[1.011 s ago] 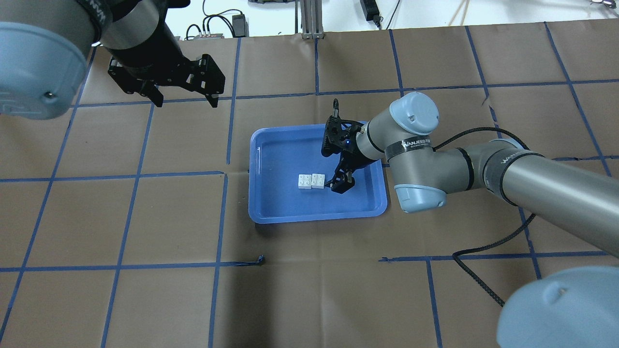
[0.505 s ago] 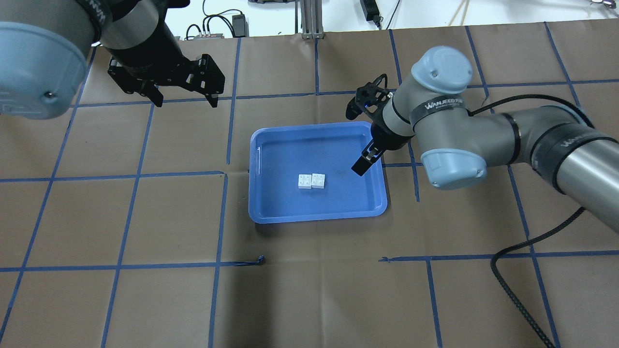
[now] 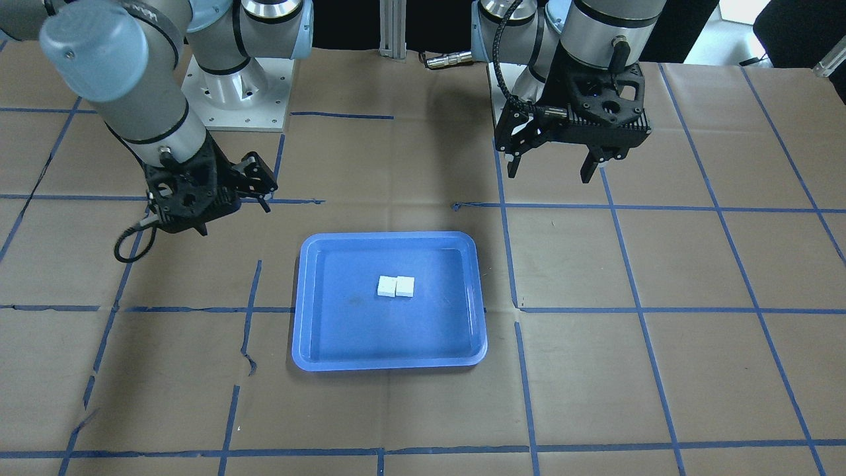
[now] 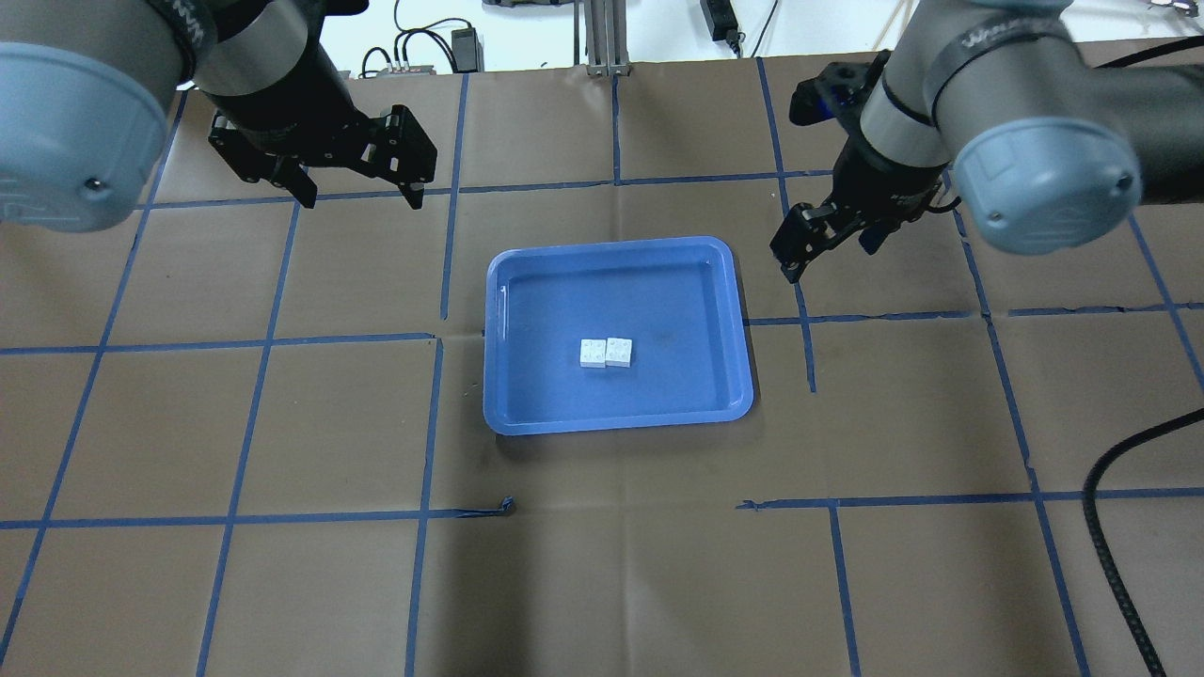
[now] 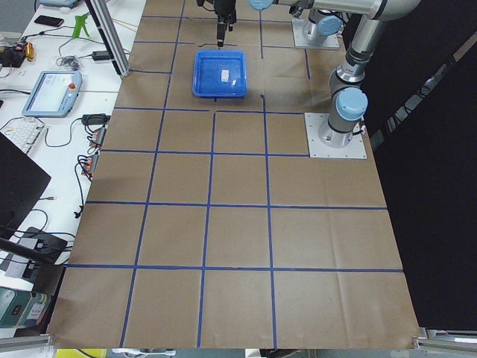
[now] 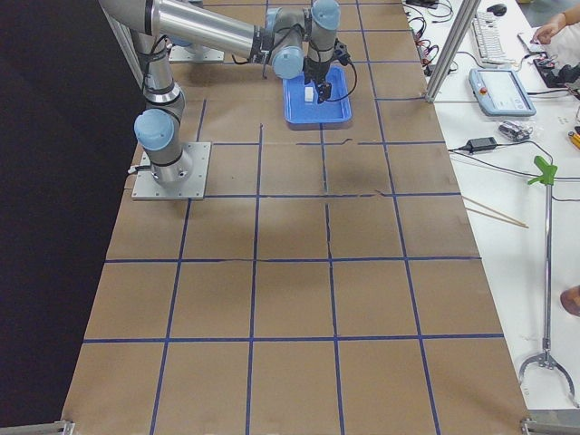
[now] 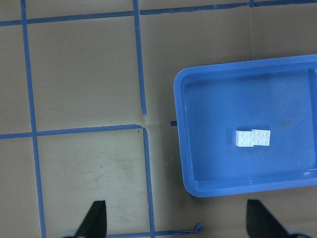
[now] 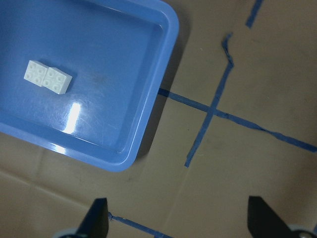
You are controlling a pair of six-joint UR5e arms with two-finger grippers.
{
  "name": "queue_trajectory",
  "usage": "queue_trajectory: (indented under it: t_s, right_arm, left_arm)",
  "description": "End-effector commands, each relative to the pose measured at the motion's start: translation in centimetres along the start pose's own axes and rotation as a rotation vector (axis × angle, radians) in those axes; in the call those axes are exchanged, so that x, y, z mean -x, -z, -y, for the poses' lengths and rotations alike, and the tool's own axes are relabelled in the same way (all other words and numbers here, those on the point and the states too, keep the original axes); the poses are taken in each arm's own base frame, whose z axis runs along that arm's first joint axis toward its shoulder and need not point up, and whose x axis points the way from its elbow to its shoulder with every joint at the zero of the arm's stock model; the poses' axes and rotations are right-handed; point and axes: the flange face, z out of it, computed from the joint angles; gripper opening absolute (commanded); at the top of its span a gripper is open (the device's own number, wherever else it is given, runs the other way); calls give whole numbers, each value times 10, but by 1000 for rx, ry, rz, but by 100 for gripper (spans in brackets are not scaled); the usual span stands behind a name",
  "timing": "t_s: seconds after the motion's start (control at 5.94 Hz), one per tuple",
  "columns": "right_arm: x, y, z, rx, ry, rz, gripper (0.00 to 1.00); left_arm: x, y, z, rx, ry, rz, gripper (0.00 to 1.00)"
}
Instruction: Assemble white blocks and place on blue tray
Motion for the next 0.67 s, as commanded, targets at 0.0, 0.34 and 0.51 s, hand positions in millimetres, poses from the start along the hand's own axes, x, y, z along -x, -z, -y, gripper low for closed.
queue_trajectory:
  t_s: [0.0,0.34,0.51]
  right_arm:
    - [14,75,-31,35,-237,-20,100]
    - [17,82,-37,46,-247,-21,100]
    - [17,83,-37,41,-248,-22,100]
  left_arm:
    - [0,0,0,0,0,0,99]
    - [0,0,0,0,0,0,98]
    - [0,0,0,0,0,0,98]
